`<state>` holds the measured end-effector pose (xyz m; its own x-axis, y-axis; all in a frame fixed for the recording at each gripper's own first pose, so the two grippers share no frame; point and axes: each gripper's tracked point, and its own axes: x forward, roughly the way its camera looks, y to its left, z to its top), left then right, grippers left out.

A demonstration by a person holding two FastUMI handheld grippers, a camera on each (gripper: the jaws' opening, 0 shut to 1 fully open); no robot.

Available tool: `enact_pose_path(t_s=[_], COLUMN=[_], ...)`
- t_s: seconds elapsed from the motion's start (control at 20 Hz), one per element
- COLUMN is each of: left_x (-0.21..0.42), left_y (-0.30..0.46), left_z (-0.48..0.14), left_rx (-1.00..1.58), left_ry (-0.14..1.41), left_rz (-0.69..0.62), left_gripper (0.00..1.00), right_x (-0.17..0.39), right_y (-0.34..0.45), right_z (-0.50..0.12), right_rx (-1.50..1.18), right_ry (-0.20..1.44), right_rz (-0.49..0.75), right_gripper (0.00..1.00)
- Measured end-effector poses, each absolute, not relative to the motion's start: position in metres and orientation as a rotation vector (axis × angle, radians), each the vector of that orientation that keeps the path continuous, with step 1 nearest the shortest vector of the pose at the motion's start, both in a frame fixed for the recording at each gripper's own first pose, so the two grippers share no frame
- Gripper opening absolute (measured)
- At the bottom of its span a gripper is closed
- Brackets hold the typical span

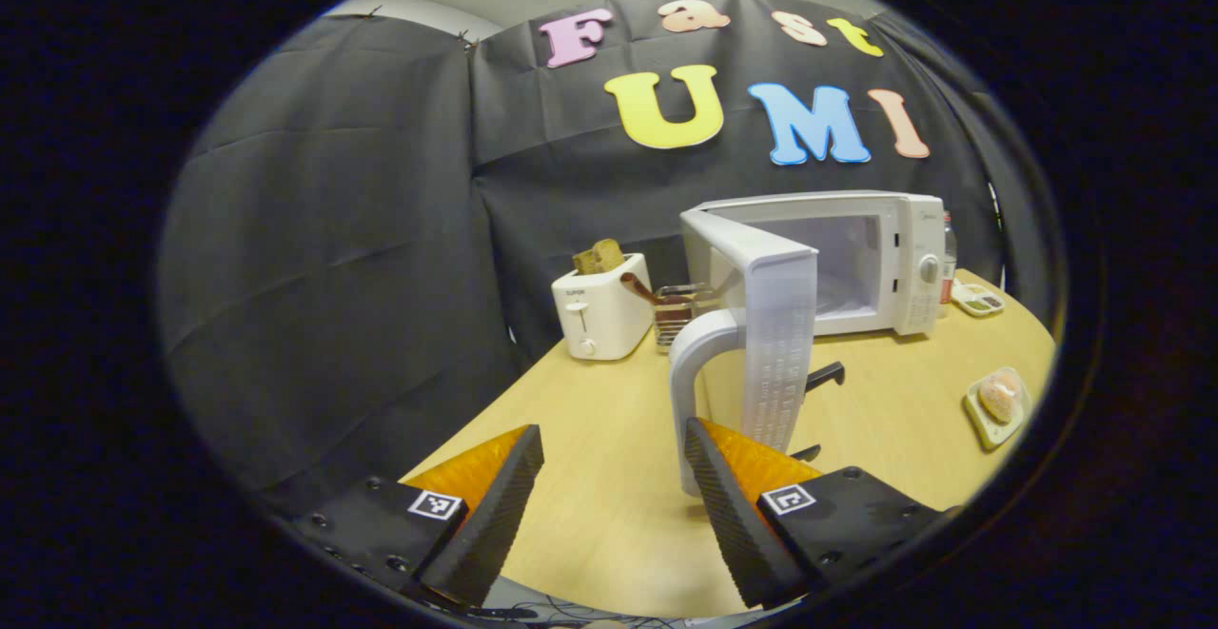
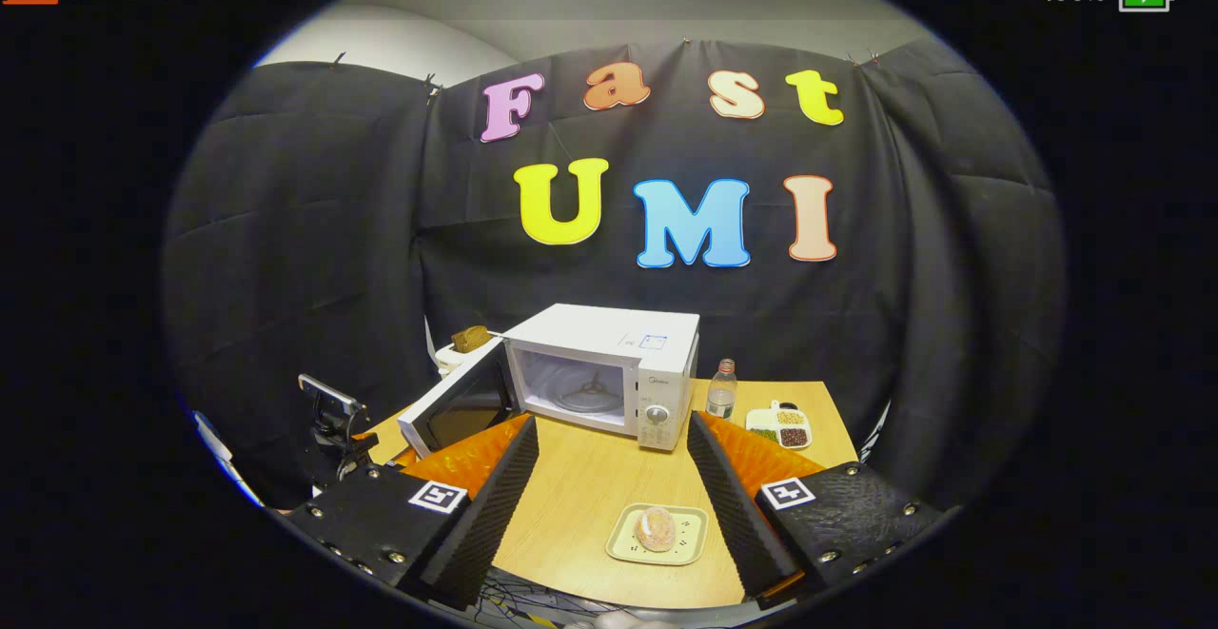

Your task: Open the microwave oven with the left hand, put the food in, and close the microwave oven.

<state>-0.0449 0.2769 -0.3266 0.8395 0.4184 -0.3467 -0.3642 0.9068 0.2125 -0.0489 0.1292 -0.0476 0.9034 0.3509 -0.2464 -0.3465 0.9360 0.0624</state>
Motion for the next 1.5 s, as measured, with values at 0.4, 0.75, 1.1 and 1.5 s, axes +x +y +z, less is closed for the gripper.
enact_pose_path(t_s=[0.4,0.75,1.1,1.5], left_x=[-0.054,-0.080,-0.077,-0.052], left_y=[0.305,0.267,0.187,0.097], left_z=[-0.299,-0.238,-0.112,-0.035], left_rx=[0.122,0.145,0.147,0.156], left_ry=[0.358,0.306,0.179,0.124], left_rz=[0.464,0.423,0.348,0.305], left_gripper=[0.98,1.00,1.00,1.00], right_x=[-0.043,-0.039,-0.038,0.023], right_y=[0.123,0.105,0.102,0.097], right_z=[-0.057,-0.148,-0.295,-0.366], right_rx=[-0.030,-0.159,-0.196,-0.204], right_ry=[0.241,0.336,0.567,0.640], right_rz=[0.343,0.333,0.428,0.433], right_gripper=[0.96,0.96,0.97,0.97])
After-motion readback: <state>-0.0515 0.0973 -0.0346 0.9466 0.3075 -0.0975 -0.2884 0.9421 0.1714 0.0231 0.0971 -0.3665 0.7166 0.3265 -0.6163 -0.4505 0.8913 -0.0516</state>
